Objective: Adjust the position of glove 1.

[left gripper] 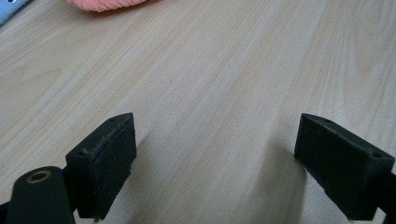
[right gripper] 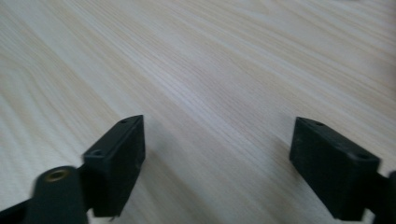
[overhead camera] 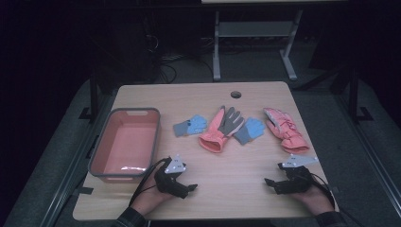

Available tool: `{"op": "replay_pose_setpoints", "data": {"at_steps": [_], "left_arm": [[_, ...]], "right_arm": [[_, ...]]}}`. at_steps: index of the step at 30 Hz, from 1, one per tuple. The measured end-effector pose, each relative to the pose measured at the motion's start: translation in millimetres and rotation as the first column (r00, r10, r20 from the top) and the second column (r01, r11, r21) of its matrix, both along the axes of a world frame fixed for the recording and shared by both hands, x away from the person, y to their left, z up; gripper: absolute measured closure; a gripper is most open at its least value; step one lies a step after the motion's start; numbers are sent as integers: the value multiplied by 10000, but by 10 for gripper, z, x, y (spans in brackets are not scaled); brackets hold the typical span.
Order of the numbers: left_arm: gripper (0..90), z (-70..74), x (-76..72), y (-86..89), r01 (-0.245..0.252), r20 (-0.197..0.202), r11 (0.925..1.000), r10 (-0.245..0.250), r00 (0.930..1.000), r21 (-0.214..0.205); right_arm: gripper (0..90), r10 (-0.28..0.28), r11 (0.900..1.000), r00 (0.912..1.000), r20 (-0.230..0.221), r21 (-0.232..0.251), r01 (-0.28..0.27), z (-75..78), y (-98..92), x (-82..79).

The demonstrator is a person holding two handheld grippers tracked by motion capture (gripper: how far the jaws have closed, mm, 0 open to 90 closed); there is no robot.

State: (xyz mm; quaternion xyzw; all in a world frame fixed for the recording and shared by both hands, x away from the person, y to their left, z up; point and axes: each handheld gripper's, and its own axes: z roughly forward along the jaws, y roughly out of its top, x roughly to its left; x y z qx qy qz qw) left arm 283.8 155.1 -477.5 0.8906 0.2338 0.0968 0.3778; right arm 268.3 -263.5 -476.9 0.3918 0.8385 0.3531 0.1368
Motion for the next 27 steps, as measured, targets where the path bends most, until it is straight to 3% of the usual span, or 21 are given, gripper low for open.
{"op": "replay_pose_setpoints", "data": {"at_steps": [1,3,4,5,9,11,14,27], "left_arm": [[122,0,0,0,-4,-1,10000,4,10000,-7],[122,-2,0,-2,-14,-9,10000,14,10000,-52],[122,-1,0,-1,-8,-4,10000,8,10000,-42],[122,-1,0,-1,-8,-4,10000,8,10000,-42],[123,0,4,2,34,55,10000,-34,10000,-18],[123,1,1,1,20,13,10000,-20,10000,-23],[123,0,0,2,18,14,10000,-18,10000,-26],[123,3,-1,4,34,-1,10000,-34,10000,2]], "right_arm": [[285,-7,10000,9998,-195,79,9,29,0,9],[412,-137,9998,9998,-147,131,139,90,5,16],[550,-169,9995,9996,-231,259,175,146,14,54],[550,-169,9995,9996,-231,259,175,146,14,54],[805,-182,9990,9987,-469,403,201,209,85,175],[889,-73,9992,9994,-326,398,86,227,112,221],[900,-115,9977,9990,-439,667,145,264,181,337],[900,35,9979,10000,-18,645,-34,349,537,860]]}}
